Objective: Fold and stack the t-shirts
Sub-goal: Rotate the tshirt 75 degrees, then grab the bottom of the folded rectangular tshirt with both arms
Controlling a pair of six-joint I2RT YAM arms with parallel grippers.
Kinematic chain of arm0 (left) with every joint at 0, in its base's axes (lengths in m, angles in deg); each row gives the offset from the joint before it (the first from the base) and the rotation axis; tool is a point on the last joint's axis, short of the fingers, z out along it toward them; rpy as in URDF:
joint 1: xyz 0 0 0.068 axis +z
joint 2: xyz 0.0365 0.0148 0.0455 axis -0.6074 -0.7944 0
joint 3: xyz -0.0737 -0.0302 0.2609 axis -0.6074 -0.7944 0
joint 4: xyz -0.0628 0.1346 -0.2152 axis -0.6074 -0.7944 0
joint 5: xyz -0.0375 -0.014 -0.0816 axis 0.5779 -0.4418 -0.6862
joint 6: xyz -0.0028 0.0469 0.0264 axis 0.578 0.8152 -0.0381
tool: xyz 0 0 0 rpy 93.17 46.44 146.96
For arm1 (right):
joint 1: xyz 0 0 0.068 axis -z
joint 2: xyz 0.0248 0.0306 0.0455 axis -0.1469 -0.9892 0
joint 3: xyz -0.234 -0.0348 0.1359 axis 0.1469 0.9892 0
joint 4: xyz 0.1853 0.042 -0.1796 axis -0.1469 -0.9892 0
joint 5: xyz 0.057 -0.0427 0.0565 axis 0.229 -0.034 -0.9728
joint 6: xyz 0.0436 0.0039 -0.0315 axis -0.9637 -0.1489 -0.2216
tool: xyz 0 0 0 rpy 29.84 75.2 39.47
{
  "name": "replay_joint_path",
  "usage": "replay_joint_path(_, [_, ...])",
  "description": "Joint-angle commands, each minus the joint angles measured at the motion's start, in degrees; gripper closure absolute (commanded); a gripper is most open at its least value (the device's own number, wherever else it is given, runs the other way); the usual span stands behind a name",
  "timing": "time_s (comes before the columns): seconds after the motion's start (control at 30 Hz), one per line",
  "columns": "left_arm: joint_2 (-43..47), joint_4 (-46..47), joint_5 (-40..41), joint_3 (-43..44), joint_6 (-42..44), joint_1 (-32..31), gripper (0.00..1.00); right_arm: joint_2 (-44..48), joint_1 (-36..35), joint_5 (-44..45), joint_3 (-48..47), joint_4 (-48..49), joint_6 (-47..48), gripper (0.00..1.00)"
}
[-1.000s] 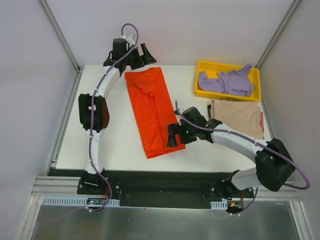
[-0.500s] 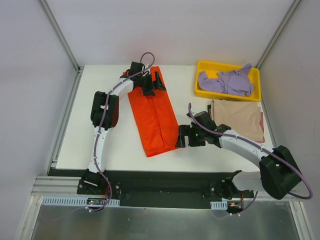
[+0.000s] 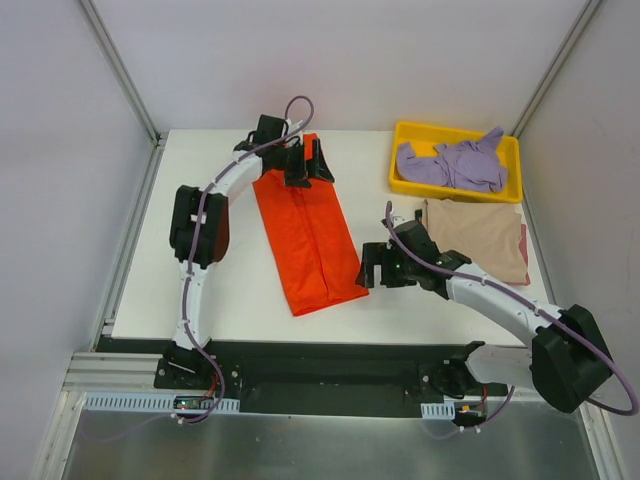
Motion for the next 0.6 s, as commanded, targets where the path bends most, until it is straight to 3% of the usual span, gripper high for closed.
replay_joint_path(0.0, [21.7,-0.9,2.1,-7.7,2.9,-2.2,0.01,3.2,0.6,0.7,-0.5,0.9,-0.8,0.04])
replay_joint_path(0.2, [45.8,-1.2,21.2,-37.9,-1.8,-6.9,0.01,3.2,2.0,-2.3,0.2,0.3,-1.6,0.04])
replay_joint_path(0.33, [59.9,-1.4,28.7,-58.5,-9.1,-12.1,0.01,1.1,2.6,-5.3,-0.6,0.4,-2.1,0.04])
replay_joint_path(0.47, [66.9,-0.5,28.2,-70.9,-15.5,-17.1,0.03,-0.9,2.7,-8.0,-0.3,1.5,-2.6,0.04])
replay_joint_path(0.57, [66.8,0.1,26.6,-74.9,-17.4,-18.9,0.12,-1.7,2.6,-9.2,1.0,3.4,-2.7,0.01])
